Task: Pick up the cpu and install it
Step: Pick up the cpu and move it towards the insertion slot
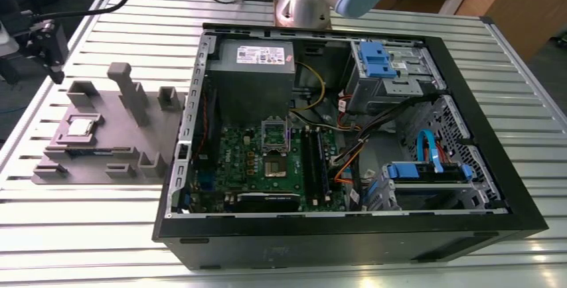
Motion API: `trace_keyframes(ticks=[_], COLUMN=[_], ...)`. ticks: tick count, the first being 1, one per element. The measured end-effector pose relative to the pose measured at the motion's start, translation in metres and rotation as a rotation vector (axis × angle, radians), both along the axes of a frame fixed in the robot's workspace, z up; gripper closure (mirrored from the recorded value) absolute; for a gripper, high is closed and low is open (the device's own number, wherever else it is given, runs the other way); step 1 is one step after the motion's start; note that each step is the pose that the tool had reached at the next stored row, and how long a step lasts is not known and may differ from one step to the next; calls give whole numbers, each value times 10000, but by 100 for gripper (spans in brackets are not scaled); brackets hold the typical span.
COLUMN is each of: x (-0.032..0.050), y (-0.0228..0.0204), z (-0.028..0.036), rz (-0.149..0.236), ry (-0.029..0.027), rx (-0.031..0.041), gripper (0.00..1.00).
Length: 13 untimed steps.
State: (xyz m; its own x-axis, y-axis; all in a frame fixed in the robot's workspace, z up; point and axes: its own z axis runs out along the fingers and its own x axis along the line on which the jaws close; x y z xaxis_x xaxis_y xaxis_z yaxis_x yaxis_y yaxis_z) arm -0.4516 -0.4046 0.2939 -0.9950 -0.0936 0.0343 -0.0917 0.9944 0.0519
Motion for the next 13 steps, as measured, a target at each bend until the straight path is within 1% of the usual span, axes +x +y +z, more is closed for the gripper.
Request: trace_keyframes(ticks=[2, 5, 13], x=[0, 0, 0], y=[0, 0, 0], z=[-29, -53, -56], rz=[0, 0, 0], ry=[-1, -1, 0], rx=[1, 1, 1], gripper=[35, 35, 35])
